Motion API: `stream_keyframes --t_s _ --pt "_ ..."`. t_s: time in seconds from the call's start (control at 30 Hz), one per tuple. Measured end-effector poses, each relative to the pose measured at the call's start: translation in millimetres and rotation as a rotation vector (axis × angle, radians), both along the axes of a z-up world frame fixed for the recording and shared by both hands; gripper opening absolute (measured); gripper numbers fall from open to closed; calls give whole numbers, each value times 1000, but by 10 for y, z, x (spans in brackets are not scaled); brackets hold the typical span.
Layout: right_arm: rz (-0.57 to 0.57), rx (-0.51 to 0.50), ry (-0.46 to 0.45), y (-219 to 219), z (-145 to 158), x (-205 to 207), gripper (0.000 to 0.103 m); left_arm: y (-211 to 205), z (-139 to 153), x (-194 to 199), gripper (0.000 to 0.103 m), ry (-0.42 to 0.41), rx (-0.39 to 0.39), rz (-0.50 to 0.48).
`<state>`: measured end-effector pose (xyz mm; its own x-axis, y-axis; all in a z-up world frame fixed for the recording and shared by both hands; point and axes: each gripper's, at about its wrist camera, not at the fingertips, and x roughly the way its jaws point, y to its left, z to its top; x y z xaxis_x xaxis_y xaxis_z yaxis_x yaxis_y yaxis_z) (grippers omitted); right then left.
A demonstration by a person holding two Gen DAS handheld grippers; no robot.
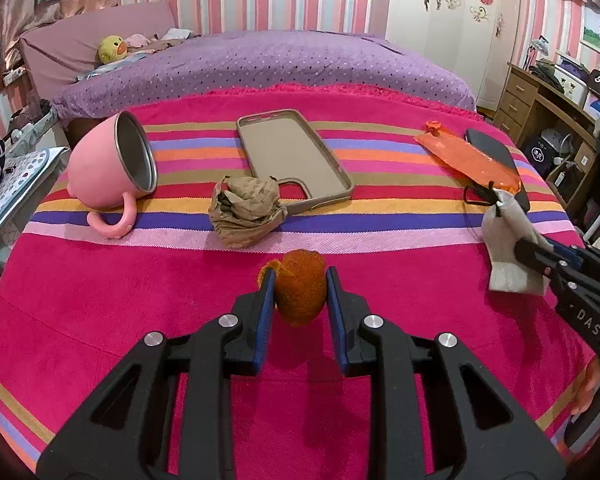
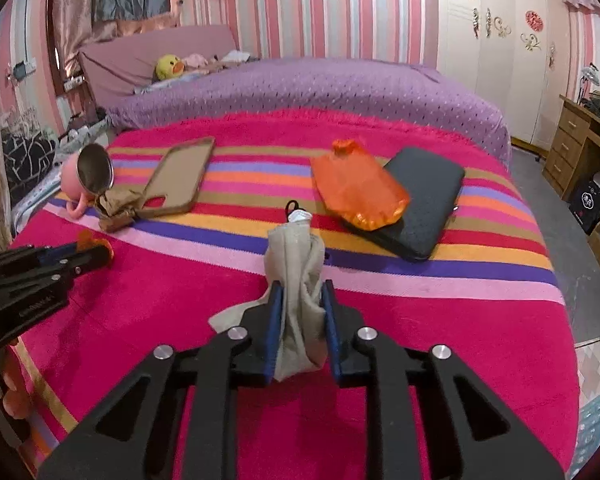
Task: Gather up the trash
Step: 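Hold the mandarin in the left tool while the right tool grasps the beige cloth bag, then carry the mandarin and beige cloth bag over to the blue basket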
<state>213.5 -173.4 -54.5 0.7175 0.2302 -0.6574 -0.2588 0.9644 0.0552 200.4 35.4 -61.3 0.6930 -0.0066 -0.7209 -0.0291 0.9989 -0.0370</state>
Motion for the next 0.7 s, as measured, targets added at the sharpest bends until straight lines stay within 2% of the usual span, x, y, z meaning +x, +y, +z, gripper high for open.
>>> stream_keyframes --t_s 0.2,0.37,0.47,0.57,0.7 --pt "-7 13 -34 -144 70 -166 20 -107 104 -87 23 -25 -14 -1" --pt "-19 6 -67 -334 206 -359 20 -311 299 -231 23 -75 -39 -10" --pt "-38 31 -84 -537 295 -473 20 -499 434 -353 23 -122 -17 -23" --pt "-64 10 -109 -756 387 -635 20 -687 525 -486 23 -156 -17 -39" --pt "-110 35 -131 -1134 477 -823 20 -929 542 -582 23 -152 -35 -54"
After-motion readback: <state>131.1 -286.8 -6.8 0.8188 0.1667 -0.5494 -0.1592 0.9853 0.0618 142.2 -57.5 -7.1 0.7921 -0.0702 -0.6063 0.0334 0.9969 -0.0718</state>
